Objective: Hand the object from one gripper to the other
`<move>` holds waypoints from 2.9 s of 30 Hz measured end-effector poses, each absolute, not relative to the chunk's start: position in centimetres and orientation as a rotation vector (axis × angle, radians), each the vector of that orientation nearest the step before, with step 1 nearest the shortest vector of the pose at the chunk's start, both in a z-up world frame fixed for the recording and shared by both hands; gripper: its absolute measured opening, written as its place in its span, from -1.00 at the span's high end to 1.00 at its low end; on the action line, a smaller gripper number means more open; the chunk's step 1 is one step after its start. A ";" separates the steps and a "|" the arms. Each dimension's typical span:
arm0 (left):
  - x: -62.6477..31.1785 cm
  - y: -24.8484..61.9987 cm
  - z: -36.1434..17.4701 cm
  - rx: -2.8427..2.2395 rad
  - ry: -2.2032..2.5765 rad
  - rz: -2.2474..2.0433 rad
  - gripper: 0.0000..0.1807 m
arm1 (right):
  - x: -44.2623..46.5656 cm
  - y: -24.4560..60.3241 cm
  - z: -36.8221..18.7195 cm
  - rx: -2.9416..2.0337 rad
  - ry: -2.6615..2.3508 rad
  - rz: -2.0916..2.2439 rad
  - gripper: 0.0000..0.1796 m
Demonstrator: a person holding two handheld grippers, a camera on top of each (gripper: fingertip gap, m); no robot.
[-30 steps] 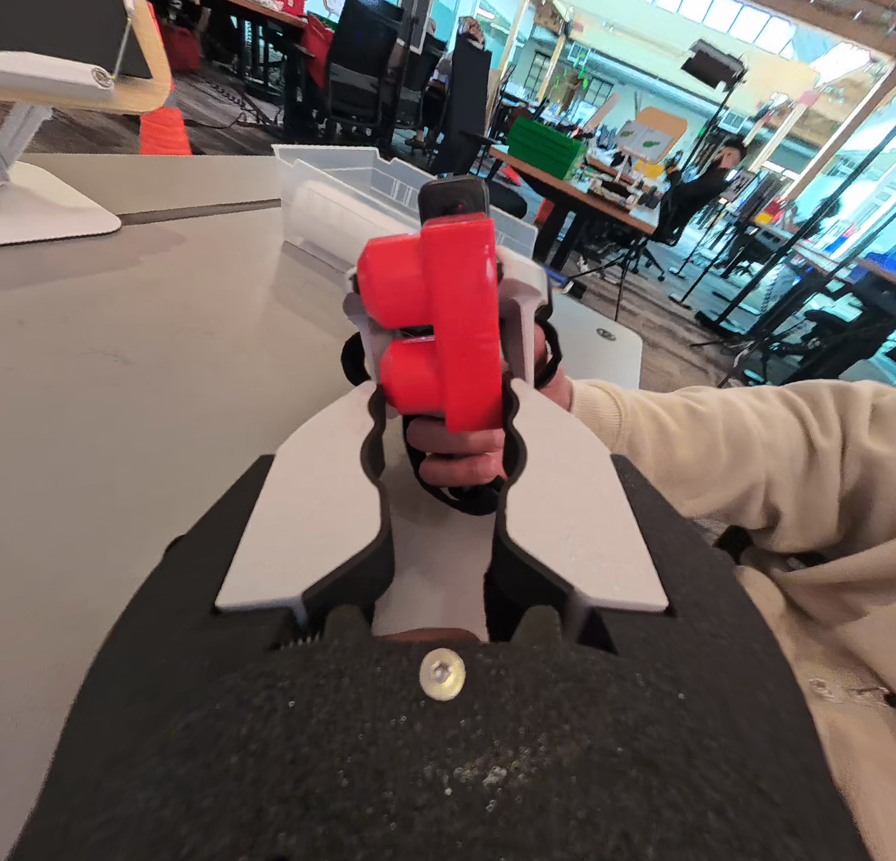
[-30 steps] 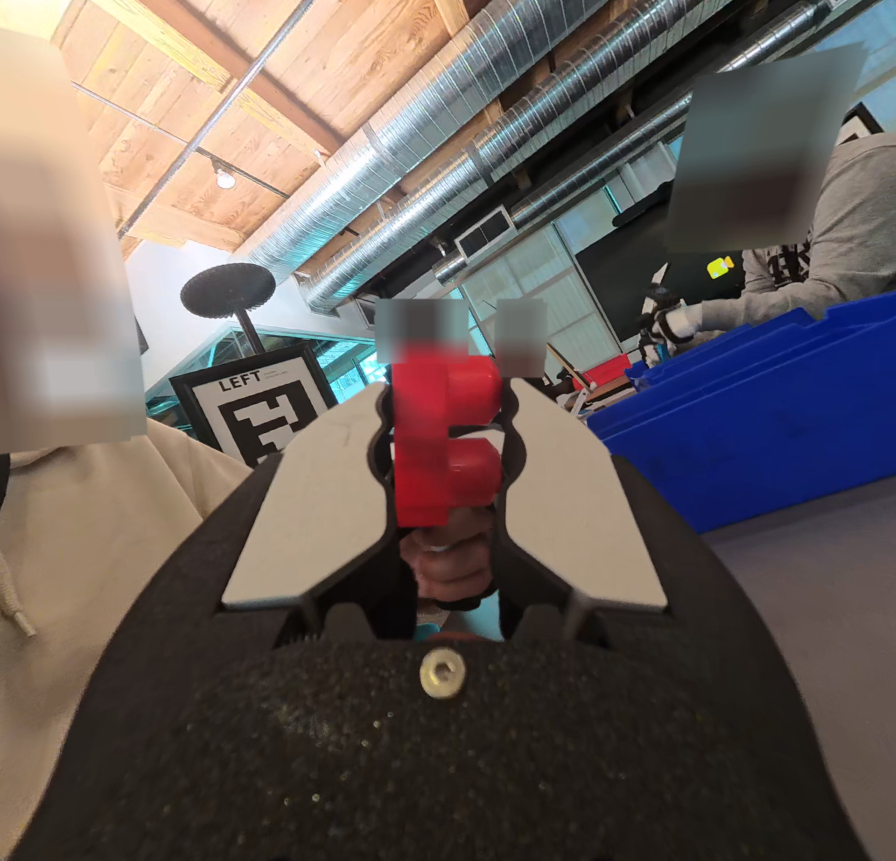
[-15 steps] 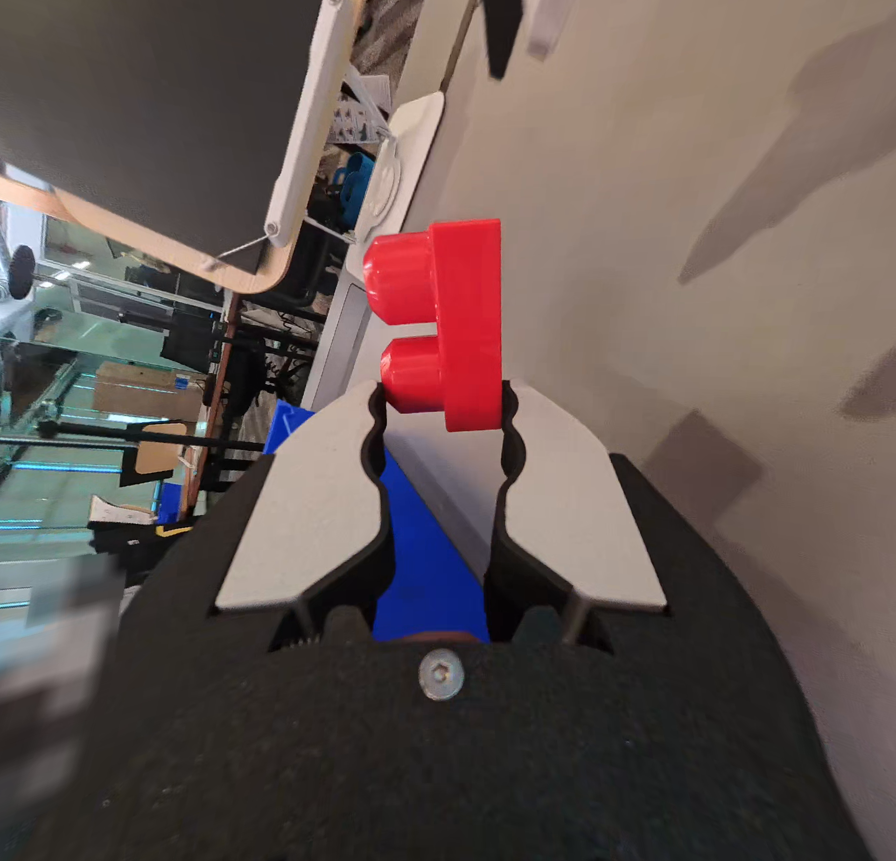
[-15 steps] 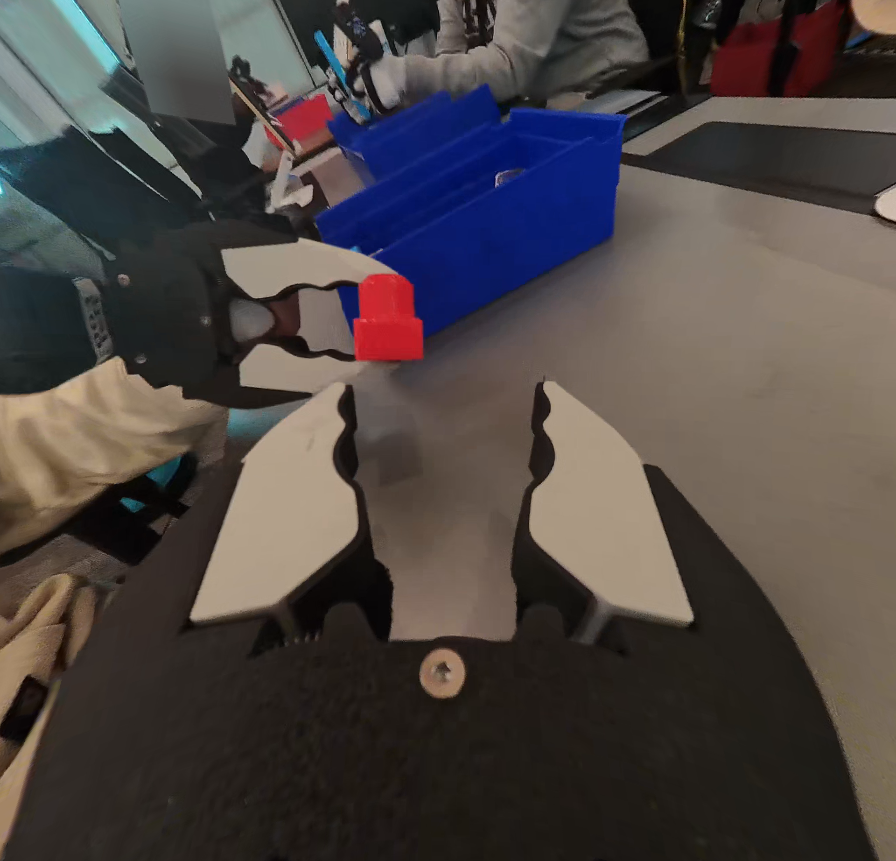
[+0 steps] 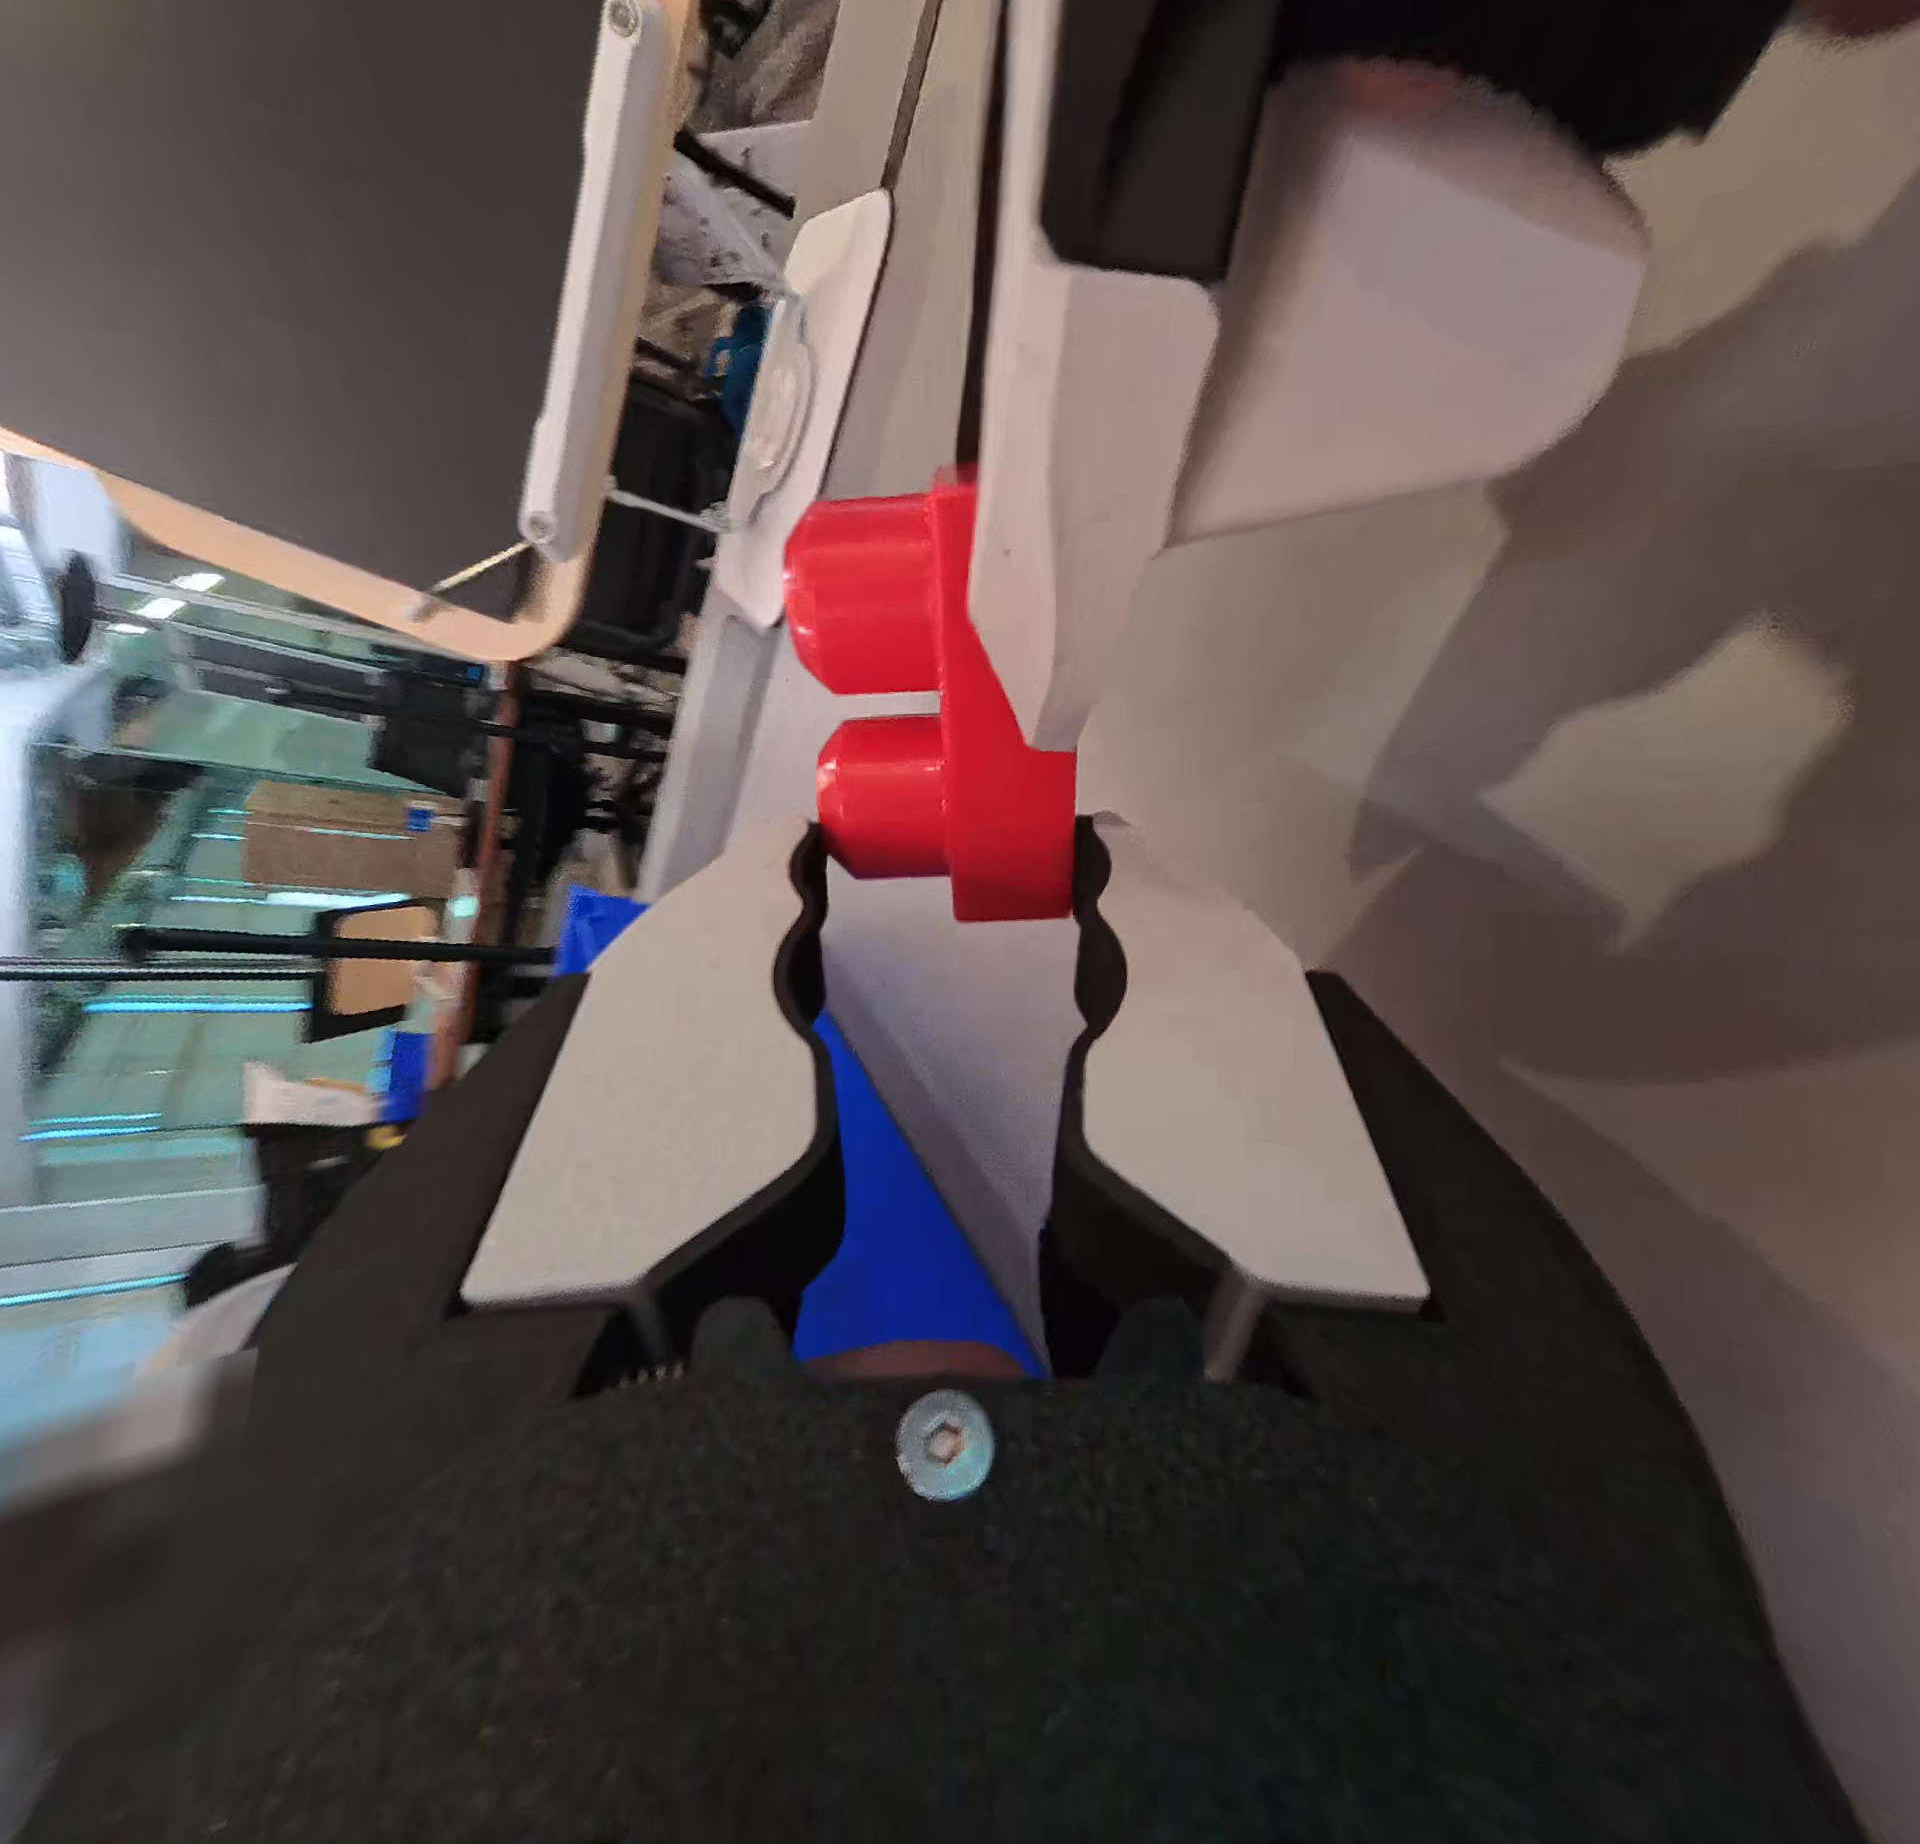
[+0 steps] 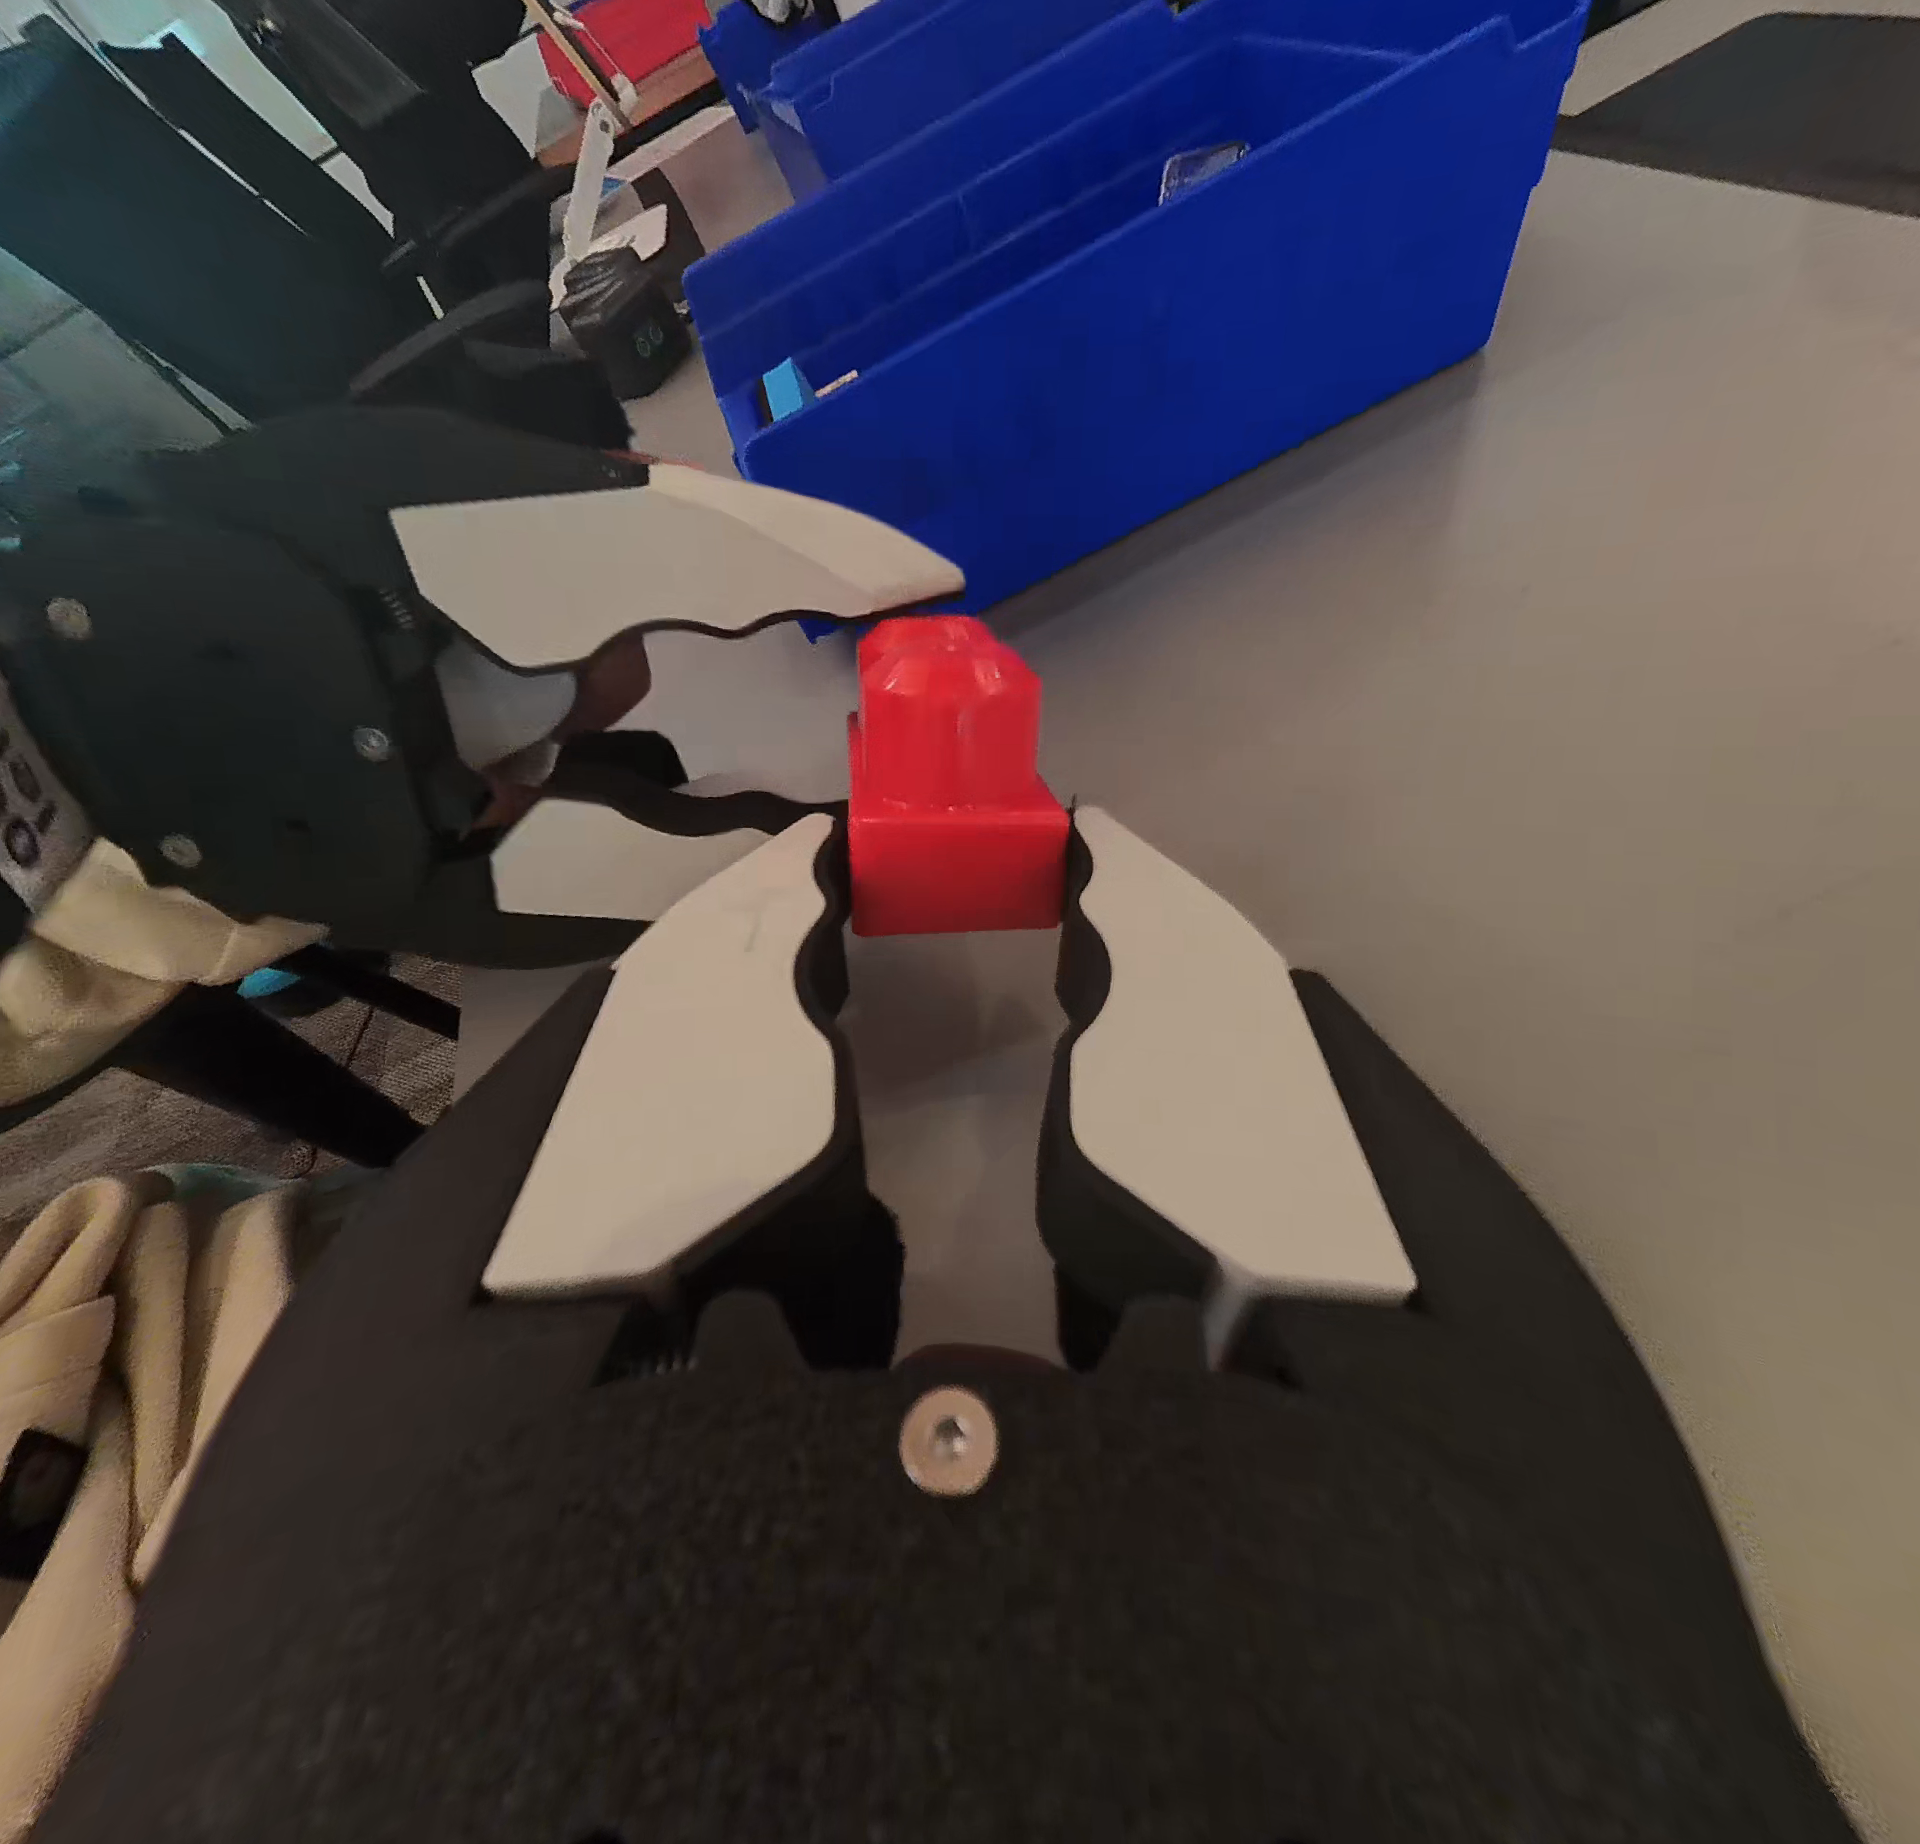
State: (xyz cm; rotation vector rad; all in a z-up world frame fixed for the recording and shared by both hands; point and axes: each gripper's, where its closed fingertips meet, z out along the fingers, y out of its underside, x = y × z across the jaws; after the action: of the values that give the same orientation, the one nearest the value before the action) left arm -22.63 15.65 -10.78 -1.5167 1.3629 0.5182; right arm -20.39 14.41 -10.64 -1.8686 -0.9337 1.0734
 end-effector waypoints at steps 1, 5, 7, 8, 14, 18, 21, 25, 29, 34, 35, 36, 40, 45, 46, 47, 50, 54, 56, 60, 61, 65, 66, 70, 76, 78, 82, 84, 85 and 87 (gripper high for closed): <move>-22.4 15.4 -10.9 -1.549 1.352 0.436 0.51 | -20.2 14.6 -10.8 -1.864 -0.936 1.067 0.59; -21.9 14.7 -9.7 -1.723 1.194 -0.024 0.46 | -18.5 15.2 -10.0 -1.810 -0.896 1.130 0.59; -21.2 14.3 -8.4 -1.778 1.069 -0.360 0.45 | -17.5 15.7 -9.5 -1.783 -0.861 1.163 0.59; -20.9 13.9 -7.8 -1.788 1.014 -0.528 0.43 | -17.1 15.7 -9.1 -1.751 -0.853 1.202 0.59; -20.1 13.0 -5.8 -1.792 0.746 -1.228 0.42 | -15.3 15.3 -6.1 -1.488 -0.780 1.403 0.59; -19.8 12.8 -3.4 -1.640 0.652 -1.316 0.42 | -15.2 14.8 -4.5 -1.414 -0.679 1.600 0.59; -19.7 12.7 -3.4 -1.600 0.749 -0.983 0.48 | -15.4 14.8 -3.9 -1.426 -0.486 1.878 0.59; -21.3 14.2 -3.4 -1.566 0.778 -0.481 0.49 | -17.3 14.8 -5.3 -1.541 -0.258 2.071 0.59; -21.4 14.4 -4.5 -1.547 0.892 -0.222 0.49 | -18.6 14.7 -6.3 -1.588 -0.077 2.193 0.59; -21.4 14.9 -5.5 -1.547 0.927 -0.033 0.74 | -19.7 13.9 -6.1 -1.602 -0.107 2.182 0.59; -21.6 15.1 -5.5 -1.539 0.919 0.006 0.86 | -19.8 13.8 -6.0 -1.601 -0.104 2.186 0.59; -21.8 15.2 -5.4 -1.531 0.915 0.042 0.89 | -19.9 13.8 -6.0 -1.603 -0.097 2.185 0.59; -21.9 15.4 -5.4 -1.553 0.889 0.100 0.91 | -20.2 13.5 -6.1 -1.585 -0.094 2.198 0.59; -22.1 15.4 -5.4 -1.572 0.883 0.090 0.92 | -20.4 13.4 -6.3 -1.577 -0.168 2.165 0.59; -22.2 15.4 -5.4 -1.571 0.879 0.090 0.92 | -20.4 13.3 -6.4 -1.584 -0.204 2.136 0.58; -22.2 15.4 -5.3 -1.572 0.880 0.092 0.93 | -20.4 13.4 -6.7 -1.599 -0.247 2.090 0.55; -22.4 15.4 -5.2 -1.566 0.877 0.088 0.97 | -20.1 13.5 -7.2 -1.646 -0.387 1.915 0.44; -22.5 15.4 -5.3 -1.589 0.864 0.040 0.97 | -19.0 13.6 -7.1 -1.650 -0.597 1.700 0.43; -22.6 15.6 -5.4 -1.612 0.848 -0.016 0.97 | -18.2 14.0 -7.0 -1.620 -0.685 1.547 0.42; -21.6 15.2 -6.6 -1.727 0.859 -0.346 0.97 | -17.0 13.6 -7.4 -1.513 -0.990 1.173 0.33; -21.2 15.0 -7.0 -1.768 0.866 -0.462 0.97 | -16.8 13.2 -7.6 -1.462 -1.069 1.106 0.28; -18.9 12.0 -7.0 -1.759 0.976 -0.976 0.97 | -16.2 10.9 -7.1 -1.316 -1.225 1.107 0.17; -18.6 11.4 -6.9 -1.741 1.002 -1.047 0.97 | -16.2 10.2 -6.7 -1.303 -1.240 1.170 0.15; -18.1 10.5 -6.7 -1.697 1.052 -1.163 0.97 | -17.2 7.3 -5.3 -1.245 -1.263 1.429 0.10; -17.1 9.5 -6.9 -1.669 1.097 -1.195 0.97 | -19.0 6.7 -5.7 -1.272 -1.257 1.477 0.01; -17.0 9.6 -7.4 -1.686 1.107 -1.145 0.97 | -19.1 7.2 -5.9 -1.282 -1.256 1.425 0.16; -17.1 10.1 -7.6 -1.698 1.073 -1.098 0.96 | -19.0 7.5 -6.3 -1.325 -1.278 1.397 0.20; -17.1 10.1 -7.6 -1.699 1.068 -1.090 0.96 | -18.9 7.5 -6.2 -1.322 -1.278 1.392 0.20; -17.1 10.1 -7.6 -1.707 1.068 -1.077 0.96 | -18.9 7.5 -6.3 -1.326 -1.285 1.383 0.20; -18.0 10.5 -7.8 -1.737 1.027 -0.997 0.72 | -18.7 7.9 -6.4 -1.354 -1.287 1.332 0.20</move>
State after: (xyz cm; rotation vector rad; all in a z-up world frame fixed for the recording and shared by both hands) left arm -18.03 10.55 -7.84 -1.7366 1.0271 -0.9971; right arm -18.73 7.95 -6.36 -1.3538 -1.2866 1.3317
